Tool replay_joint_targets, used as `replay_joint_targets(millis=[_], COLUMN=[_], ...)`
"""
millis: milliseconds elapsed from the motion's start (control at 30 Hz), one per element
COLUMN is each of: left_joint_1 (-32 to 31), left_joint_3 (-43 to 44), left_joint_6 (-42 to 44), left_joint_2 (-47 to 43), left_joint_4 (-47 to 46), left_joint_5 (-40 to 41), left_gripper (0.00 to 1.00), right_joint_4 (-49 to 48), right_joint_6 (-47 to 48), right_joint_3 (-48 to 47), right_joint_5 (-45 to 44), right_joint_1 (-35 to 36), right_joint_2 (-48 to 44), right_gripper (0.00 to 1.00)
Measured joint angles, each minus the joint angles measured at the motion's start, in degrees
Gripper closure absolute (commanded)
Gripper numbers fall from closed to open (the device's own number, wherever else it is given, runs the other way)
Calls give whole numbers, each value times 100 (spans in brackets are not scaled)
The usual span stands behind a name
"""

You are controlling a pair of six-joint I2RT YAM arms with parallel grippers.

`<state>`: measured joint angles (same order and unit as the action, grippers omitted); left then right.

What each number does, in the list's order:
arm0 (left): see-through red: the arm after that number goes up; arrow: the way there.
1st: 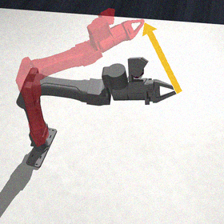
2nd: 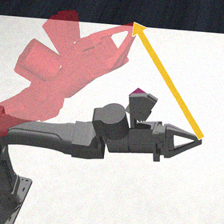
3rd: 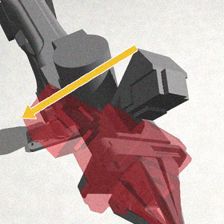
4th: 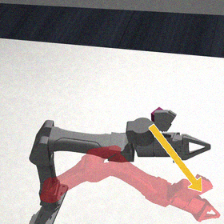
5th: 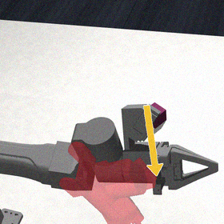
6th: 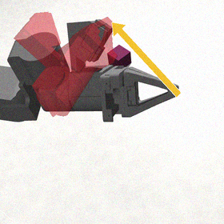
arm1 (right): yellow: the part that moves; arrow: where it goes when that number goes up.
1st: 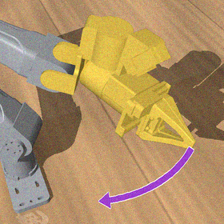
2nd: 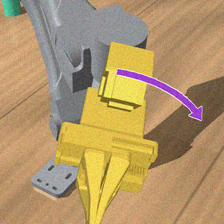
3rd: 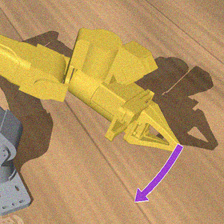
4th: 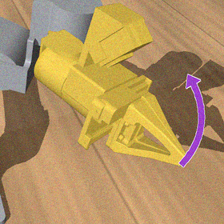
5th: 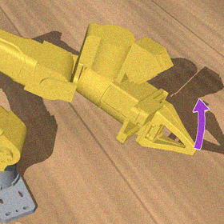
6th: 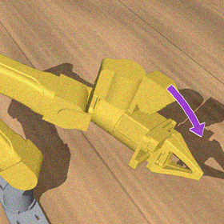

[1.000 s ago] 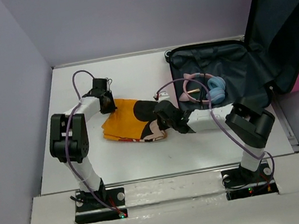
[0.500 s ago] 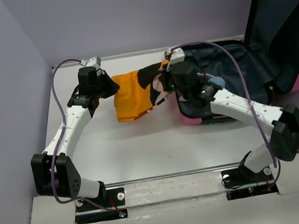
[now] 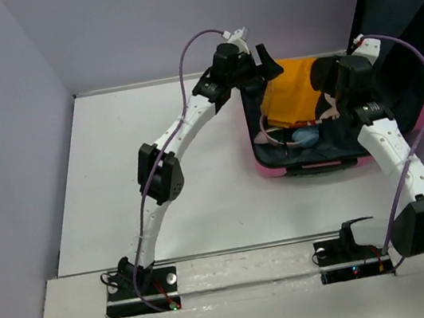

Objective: Pack the luggage

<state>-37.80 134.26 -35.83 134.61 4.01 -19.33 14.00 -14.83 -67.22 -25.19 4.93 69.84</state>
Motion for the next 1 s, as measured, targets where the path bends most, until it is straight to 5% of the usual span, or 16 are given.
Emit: replay_joint_targets(millis=[133, 200, 300, 367, 500, 567, 733, 1000], left_joint_1=[-61, -11, 101, 177, 4, -363, -1290, -1878], left_joint_3=[-70, -905, -2785, -3960, -5639, -6275, -7503, -9167], left_joint_6=[168, 341, 457, 457, 398, 382, 382, 385], left_joint_2=[256, -103, -1228, -2087, -3615, -4258, -5045, -6710], left_joint_4=[647, 597, 439, 120, -774, -1283, -1941, -1967], left_joint_5=[350, 684, 1141, 1370, 1735, 1934, 2258, 2562], left_gripper=[1, 1, 1, 1, 1, 1, 1, 1], right_joint_4=[297, 450, 579, 737, 1016, 1080, 1231, 1421], right_joint_6=[-85, -125, -142, -133, 20, 146, 468, 1314], right_joint_3=[264, 326, 315, 140, -726, -1296, -2063, -2157], right_joint_5=[101, 295, 767, 1003, 1005, 754, -308, -2240], right_joint_1=[-127, -120, -111, -81, -35, -24, -9, -9], right_joint_2=[435, 505, 345, 81, -234, -282, -286, -127], right_gripper=[11, 15, 29, 58, 77, 74, 20, 20])
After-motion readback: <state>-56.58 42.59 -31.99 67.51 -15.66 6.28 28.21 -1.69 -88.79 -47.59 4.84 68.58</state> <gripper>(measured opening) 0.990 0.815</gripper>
